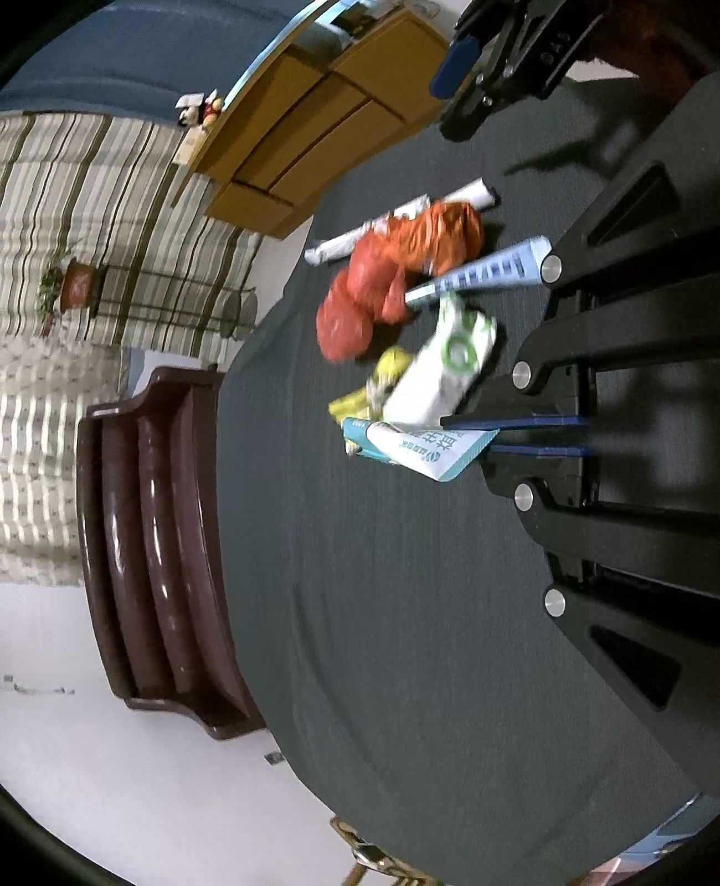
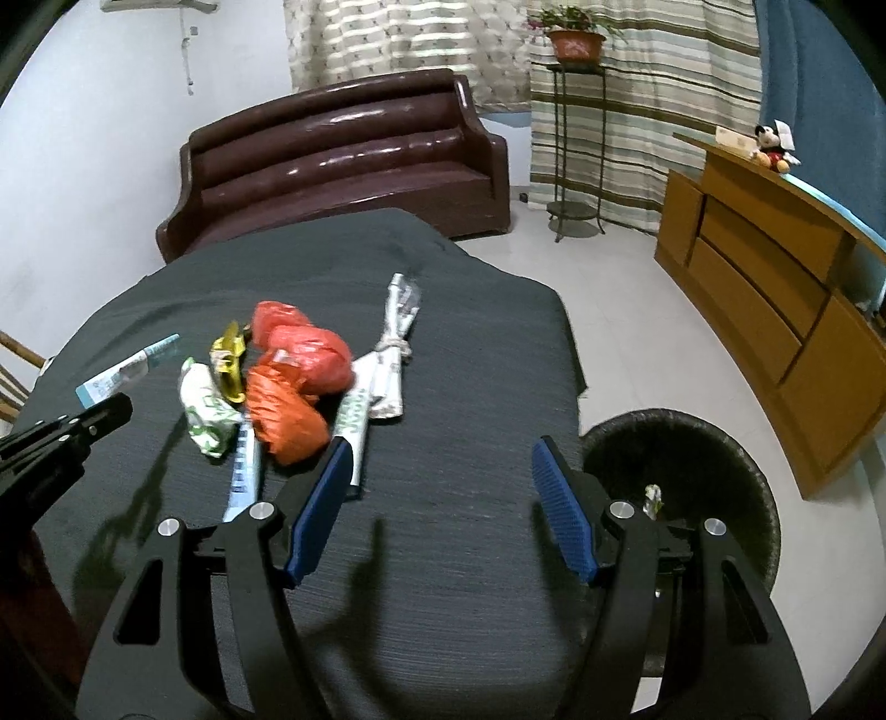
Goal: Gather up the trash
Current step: 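Lift the blue-white tube with the left gripper while the right gripper grasps the orange plastic bag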
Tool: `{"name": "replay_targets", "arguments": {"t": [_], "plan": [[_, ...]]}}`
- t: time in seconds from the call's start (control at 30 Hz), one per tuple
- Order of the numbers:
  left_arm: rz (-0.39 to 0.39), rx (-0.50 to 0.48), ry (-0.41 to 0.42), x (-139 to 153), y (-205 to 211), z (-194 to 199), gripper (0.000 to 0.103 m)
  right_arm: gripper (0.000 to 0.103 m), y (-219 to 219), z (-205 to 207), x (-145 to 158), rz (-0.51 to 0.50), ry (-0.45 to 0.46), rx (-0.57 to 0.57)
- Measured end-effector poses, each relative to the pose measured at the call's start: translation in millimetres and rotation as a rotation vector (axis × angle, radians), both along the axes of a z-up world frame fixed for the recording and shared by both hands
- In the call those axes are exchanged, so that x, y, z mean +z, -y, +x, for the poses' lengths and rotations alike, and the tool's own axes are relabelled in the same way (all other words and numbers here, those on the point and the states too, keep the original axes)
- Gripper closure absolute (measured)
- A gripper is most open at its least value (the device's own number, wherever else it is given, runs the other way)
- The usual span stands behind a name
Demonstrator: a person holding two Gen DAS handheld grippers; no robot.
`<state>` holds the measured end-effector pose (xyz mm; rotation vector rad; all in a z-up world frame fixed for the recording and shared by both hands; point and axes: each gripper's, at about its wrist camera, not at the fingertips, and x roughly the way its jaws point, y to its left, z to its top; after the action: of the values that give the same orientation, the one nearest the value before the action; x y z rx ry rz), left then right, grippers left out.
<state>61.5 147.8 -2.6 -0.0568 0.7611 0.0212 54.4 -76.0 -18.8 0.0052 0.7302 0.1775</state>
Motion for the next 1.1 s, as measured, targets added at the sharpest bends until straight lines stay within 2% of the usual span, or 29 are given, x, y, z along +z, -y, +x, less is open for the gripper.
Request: {"name": "replay_targets", "arguments": {"t": [0.37, 0.77, 0.83, 1.1], "plan": [[0.0, 0.099, -0.007, -4.2, -48.0, -5.8, 0.098, 0.038, -44.5, 9.1, -1.7, -0.024, -0.008, 0.079], [-0.023, 0.141, -0.02, -11.1, -69.8, -5.5, 0.098, 0.055, -76.7, 26.5, -10.6, -0.065, -0.055, 0.121], [-0.025, 0.14, -0.021, -11.6, -69.9, -5.4, 0.098, 0.063, -78.4, 28.3, -12.6, -0.067, -0.067, 0.128], [-0.03, 0.134, -0.024, -12.9, -62.8, -4.4, 0.098, 0.065, -82.4, 19.9, -12.0, -0.075, -0.05, 0.135]]}}
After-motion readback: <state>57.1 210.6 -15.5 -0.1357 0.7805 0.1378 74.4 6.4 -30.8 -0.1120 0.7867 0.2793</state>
